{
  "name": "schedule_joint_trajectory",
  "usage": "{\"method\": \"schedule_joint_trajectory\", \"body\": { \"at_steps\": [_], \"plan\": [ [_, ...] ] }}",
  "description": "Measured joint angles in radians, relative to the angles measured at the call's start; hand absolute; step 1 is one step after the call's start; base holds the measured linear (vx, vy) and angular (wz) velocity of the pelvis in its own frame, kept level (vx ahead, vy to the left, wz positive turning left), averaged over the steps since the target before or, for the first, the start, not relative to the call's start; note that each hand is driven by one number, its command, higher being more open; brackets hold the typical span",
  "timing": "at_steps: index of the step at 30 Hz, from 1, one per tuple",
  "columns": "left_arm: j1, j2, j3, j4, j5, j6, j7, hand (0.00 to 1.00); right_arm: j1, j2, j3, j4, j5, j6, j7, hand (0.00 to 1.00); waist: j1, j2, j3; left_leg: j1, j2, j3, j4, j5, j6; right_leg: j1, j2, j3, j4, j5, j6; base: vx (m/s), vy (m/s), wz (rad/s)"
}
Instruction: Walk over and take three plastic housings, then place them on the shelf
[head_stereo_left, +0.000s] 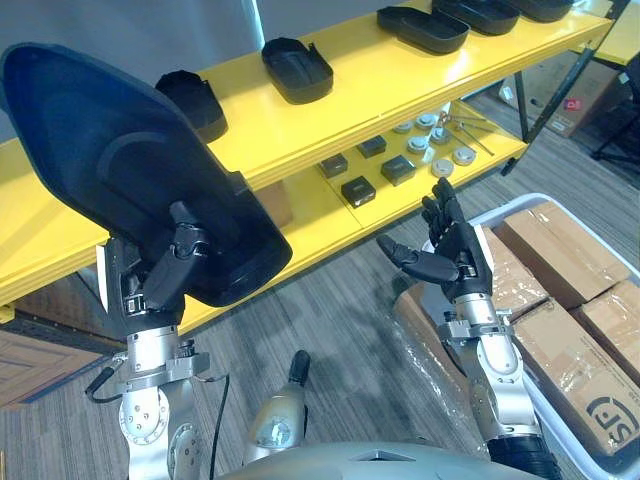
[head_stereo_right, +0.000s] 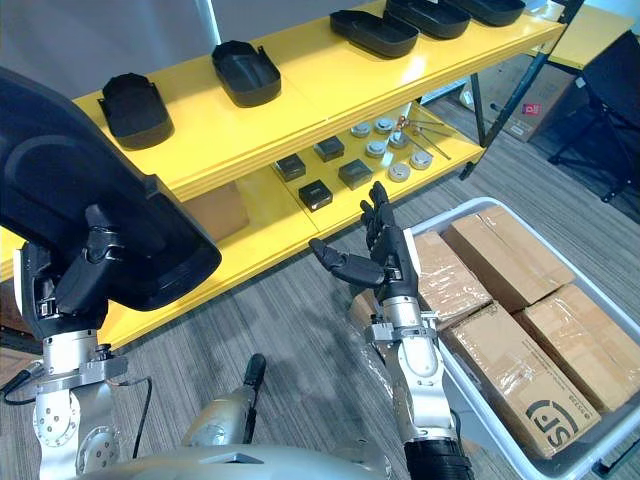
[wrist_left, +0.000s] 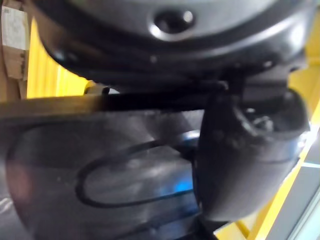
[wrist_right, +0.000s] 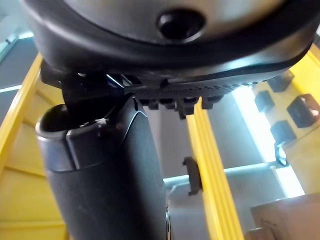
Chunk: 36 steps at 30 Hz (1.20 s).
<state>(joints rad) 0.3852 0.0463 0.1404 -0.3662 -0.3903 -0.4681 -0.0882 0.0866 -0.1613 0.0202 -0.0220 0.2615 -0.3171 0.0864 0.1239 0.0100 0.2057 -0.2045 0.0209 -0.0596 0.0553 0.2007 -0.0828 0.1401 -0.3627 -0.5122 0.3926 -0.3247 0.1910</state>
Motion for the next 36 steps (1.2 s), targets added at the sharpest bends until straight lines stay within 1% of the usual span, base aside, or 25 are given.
{"method": "schedule_joint_trajectory", "body": {
  "at_steps": [3,4,5,6,7,8,9,10,11,12,13,14,15,16,17,19,21,22,24,25,26,29,33,35,36],
  "plan": [
    [0.0,0.001,0.031,-0.017,0.0,-0.003,-0.016,0.0,-0.037,0.013,0.029,0.0,0.002,-0.018,-0.025,1.0,0.019,-0.045,0.024,-0.046,-0.024,0.038,0.143,-0.083,0.018,0.034,-0.037,-0.011,-0.023,0.0,-0.012,0.03,0.136,0.03],
    [0.0,0.003,0.043,-0.029,0.0,-0.003,-0.029,0.0,-0.037,0.021,0.031,0.0,0.002,-0.032,-0.039,1.0,0.023,-0.055,0.03,-0.058,-0.031,0.065,0.214,-0.14,0.036,0.067,-0.036,-0.023,-0.034,0.022,-0.054,0.12,0.23,0.16],
    [-0.005,0.0,0.045,-0.034,0.0,-0.005,-0.031,0.0,-0.036,0.023,0.032,0.0,0.005,-0.043,-0.055,1.0,0.024,-0.045,0.027,-0.066,-0.033,0.063,0.253,-0.179,0.045,0.047,-0.053,-0.012,0.058,0.071,-0.122,0.11,0.192,0.2],
    [-0.004,0.001,0.048,-0.037,0.0,-0.005,-0.031,0.0,-0.036,0.025,0.035,0.0,0.018,-0.046,-0.057,1.0,0.025,-0.041,0.023,-0.062,-0.038,0.062,0.252,-0.184,0.052,0.011,-0.069,0.003,0.117,0.107,-0.157,0.1,0.252,0.17],
    [-0.005,0.009,0.063,-0.042,0.001,-0.006,-0.033,0.0,-0.038,0.036,0.039,0.0,0.021,-0.061,-0.062,1.0,0.025,-0.043,0.015,-0.044,-0.047,0.068,0.225,-0.188,0.06,-0.048,-0.097,0.046,0.201,0.195,-0.192,0.08,0.212,0.08],
    [-0.006,0.016,0.074,-0.047,0.001,-0.006,-0.031,0.0,-0.041,0.045,0.04,0.0,0.021,-0.072,-0.062,1.0,0.023,-0.043,0.015,-0.03,-0.048,0.076,0.205,-0.189,0.062,-0.065,-0.101,0.073,0.226,0.239,-0.193,0.17,0.29,0.02],
    [-0.006,0.034,0.096,-0.055,0.002,-0.007,-0.017,0.0,-0.052,0.059,0.047,0.0,0.021,-0.086,-0.062,1.0,0.019,-0.045,0.013,-0.001,-0.05,0.078,0.167,-0.188,0.075,-0.103,-0.11,0.122,0.27,0.333,-0.181,0.2,0.171,0.02],
    [-0.012,0.057,0.118,-0.06,0.001,-0.006,0.001,0.0,-0.077,0.062,0.057,0.011,0.019,-0.095,-0.06,1.0,0.012,-0.043,0.013,0.026,-0.055,0.062,0.139,-0.181,0.099,-0.143,-0.106,0.16,0.344,0.356,-0.158,0.2,0.148,0.05],
    [-0.024,0.067,0.126,-0.058,0.001,-0.006,0.009,0.0,-0.091,0.06,0.06,0.014,0.019,-0.099,-0.059,1.0,0.01,-0.039,0.016,0.041,-0.056,0.051,0.127,-0.18,0.108,-0.161,-0.098,0.164,0.385,0.301,-0.154,0.21,0.134,0.11],
    [-0.056,0.074,0.133,-0.057,0.0,-0.006,0.032,0.0,-0.13,0.048,0.062,0.018,0.019,-0.101,-0.055,1.0,0.009,-0.024,0.022,0.087,-0.052,0.029,0.1,-0.178,0.121,-0.196,-0.048,0.159,0.419,0.172,-0.156,0.17,0.105,0.11],
    [-0.068,0.074,0.134,-0.057,-0.001,-0.006,0.039,0.0,-0.148,0.044,0.062,0.018,0.019,-0.101,-0.054,1.0,0.008,-0.017,0.022,0.102,-0.048,0.023,0.089,-0.177,0.121,-0.205,-0.017,0.157,0.396,0.14,-0.157,0.18,0.119,0.18],
    [-0.092,0.078,0.134,-0.056,-0.001,-0.006,0.049,0.0,-0.184,0.038,0.062,0.017,0.019,-0.105,-0.054,1.0,0.003,-0.003,0.02,0.123,-0.044,0.005,0.072,-0.178,0.121,-0.225,0.045,0.162,0.302,0.103,-0.162,0.13,0.046,0.45],
    [-0.123,0.085,0.127,-0.053,0.0,-0.007,0.057,0.0,-0.213,0.027,0.06,0.002,0.019,-0.109,-0.059,1.0,-0.016,0.003,0.015,0.128,-0.047,-0.03,0.064,-0.18,0.12,-0.249,0.109,0.204,0.191,0.101,-0.166,0.13,0.012,0.66],
    [-0.141,0.087,0.125,-0.049,0.0,-0.008,0.058,0.0,-0.227,0.017,0.059,-0.01,0.019,-0.11,-0.061,1.0,-0.027,0.001,0.013,0.127,-0.05,-0.05,0.063,-0.18,0.119,-0.265,0.137,0.24,0.147,0.103,-0.162,0.12,-0.05,1.11],
    [-0.183,0.097,0.113,-0.024,-0.001,-0.012,0.059,0.0,-0.237,-0.009,0.05,-0.046,0.018,-0.11,-0.068,1.0,-0.046,0.009,0.015,0.127,-0.061,-0.099,0.063,-0.181,0.116,-0.287,0.175,0.308,0.087,0.116,-0.141,0.11,-0.065,1.08],
    [-0.215,0.112,0.104,0.017,-0.001,-0.011,0.064,0.0,-0.242,-0.039,0.026,-0.088,0.017,-0.11,-0.064,1.0,-0.067,-0.004,0.007,0.136,-0.091,-0.151,0.058,-0.182,0.103,-0.293,0.182,0.361,0.027,0.137,-0.115,0.17,-0.158,1.38],
    [-0.213,0.11,0.108,0.042,-0.01,-0.011,0.065,0.0,-0.253,-0.055,-0.005,-0.103,0.019,-0.112,-0.051,1.0,-0.064,-0.03,-0.018,0.142,-0.125,-0.189,0.047,-0.19,0.09,-0.262,0.162,0.324,-0.064,0.139,-0.117,0.21,-0.26,1.18],
    [-0.209,0.094,0.107,0.053,-0.032,-0.007,0.064,0.0,-0.262,-0.075,-0.026,-0.102,0.021,-0.115,-0.049,1.0,-0.066,-0.027,-0.025,0.138,-0.112,-0.164,0.054,-0.205,0.081,-0.224,0.16,0.295,-0.11,0.206,-0.11,0.26,-0.318,1.23],
    [-0.179,0.057,0.103,0.054,-0.045,-0.006,0.053,0.0,-0.262,-0.095,-0.062,-0.101,0.032,-0.125,-0.039,1.0,-0.064,0.009,-0.04,0.112,-0.024,-0.029,0.09,-0.216,0.061,-0.176,0.188,0.211,-0.157,0.23,-0.119,0.22,-0.231,1.08],
    [-0.172,0.041,0.098,0.056,-0.047,-0.002,0.039,0.0,-0.261,-0.103,-0.091,-0.101,0.059,-0.124,-0.027,1.0,-0.06,0.027,-0.048,0.093,0.027,0.075,0.108,-0.216,0.057,-0.147,0.201,0.158,-0.181,0.235,-0.127,0.18,-0.131,1.09],
    [-0.172,0.029,0.074,0.057,-0.048,0.0,0.021,0.0,-0.256,-0.109,-0.12,-0.101,0.086,-0.12,-0.022,1.0,-0.073,0.042,-0.056,0.092,0.058,0.161,0.102,-0.203,0.045,-0.118,0.209,0.1,-0.193,0.233,-0.129,0.22,-0.153,1.2],
    [-0.149,0.032,0.0,0.04,-0.038,0.002,-0.009,0.0,-0.227,-0.1,-0.158,-0.107,0.118,-0.116,-0.005,1.0,-0.06,0.046,-0.059,0.153,0.052,0.193,0.022,-0.167,0.055,-0.063,0.208,0.055,-0.202,0.231,-0.132,0.22,-0.079,0.72],
    [-0.106,0.031,-0.033,0.01,-0.031,0.027,0.009,0.0,-0.178,-0.042,-0.106,-0.154,0.138,-0.103,0.026,1.0,-0.048,0.043,-0.062,0.159,0.04,0.192,-0.009,-0.159,0.055,-0.053,0.203,0.051,-0.23,0.23,-0.132,0.09,0.014,0.1],
    [-0.098,0.028,-0.057,0.007,-0.031,0.048,0.019,0.0,-0.136,-0.017,-0.105,-0.163,0.139,-0.097,0.036,1.0,-0.049,0.04,-0.063,0.145,0.021,0.174,-0.027,-0.132,0.049,-0.051,0.187,0.034,-0.241,0.23,-0.132,0.01,0.054,0.52],
    [-0.101,0.026,-0.08,0.007,-0.03,0.058,0.017,0.0,-0.109,0.001,-0.117,-0.165,0.143,-0.086,0.035,1.0,-0.07,0.025,-0.05,0.08,0.01,0.156,0.049,-0.162,0.022,-0.048,0.153,0.013,-0.238,0.23,-0.131,-0.05,0.09,0.76]
  ]
}}
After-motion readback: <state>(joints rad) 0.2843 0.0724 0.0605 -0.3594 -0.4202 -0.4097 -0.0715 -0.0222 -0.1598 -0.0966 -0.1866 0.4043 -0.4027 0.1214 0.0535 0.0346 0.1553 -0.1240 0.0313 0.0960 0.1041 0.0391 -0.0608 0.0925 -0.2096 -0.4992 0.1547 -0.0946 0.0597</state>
